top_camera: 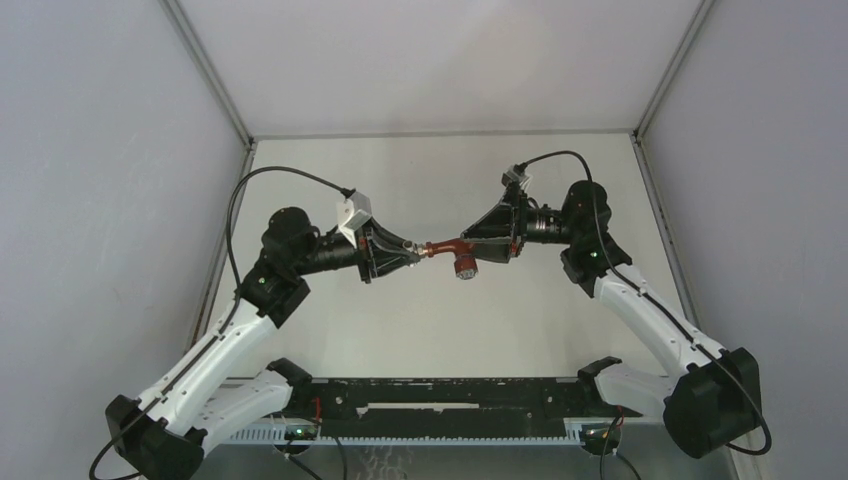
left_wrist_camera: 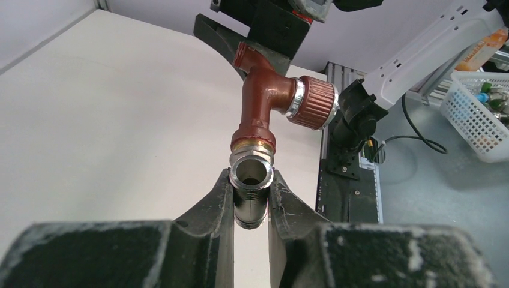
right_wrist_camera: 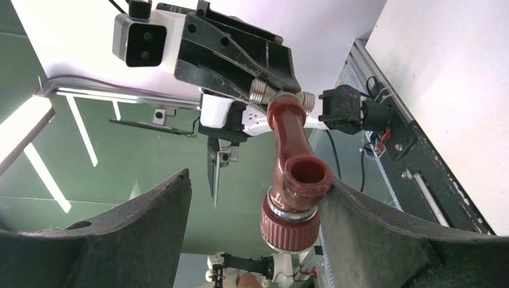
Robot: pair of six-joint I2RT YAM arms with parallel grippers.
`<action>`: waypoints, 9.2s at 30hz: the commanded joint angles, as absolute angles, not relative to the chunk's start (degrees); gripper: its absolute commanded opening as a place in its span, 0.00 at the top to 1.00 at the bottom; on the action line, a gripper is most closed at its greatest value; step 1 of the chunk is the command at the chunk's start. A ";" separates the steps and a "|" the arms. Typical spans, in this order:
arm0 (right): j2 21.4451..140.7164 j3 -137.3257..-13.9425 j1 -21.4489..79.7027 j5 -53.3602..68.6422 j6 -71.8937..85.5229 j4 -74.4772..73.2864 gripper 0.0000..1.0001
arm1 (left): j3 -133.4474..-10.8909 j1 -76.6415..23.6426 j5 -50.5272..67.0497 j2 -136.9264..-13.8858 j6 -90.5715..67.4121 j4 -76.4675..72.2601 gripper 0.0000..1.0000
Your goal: Install the water faucets
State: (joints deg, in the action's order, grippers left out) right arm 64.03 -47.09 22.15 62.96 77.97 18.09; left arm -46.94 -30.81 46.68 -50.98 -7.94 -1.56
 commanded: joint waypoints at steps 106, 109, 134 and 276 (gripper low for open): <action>28.48 -28.30 40.11 26.92 -10.60 13.76 0.00 | -61.27 -25.14 69.75 -60.18 -30.96 5.98 1.00; 32.11 -28.64 41.05 28.47 -10.81 17.62 0.00 | -61.27 -25.14 69.79 -60.05 -31.54 5.98 1.00; 41.96 -34.19 40.95 33.47 18.37 25.28 0.54 | -60.10 -25.85 62.31 -56.94 -17.56 13.53 1.00; 65.83 -44.21 27.64 55.26 79.94 37.86 1.00 | -40.61 -26.54 48.02 -49.52 -31.13 -24.97 0.54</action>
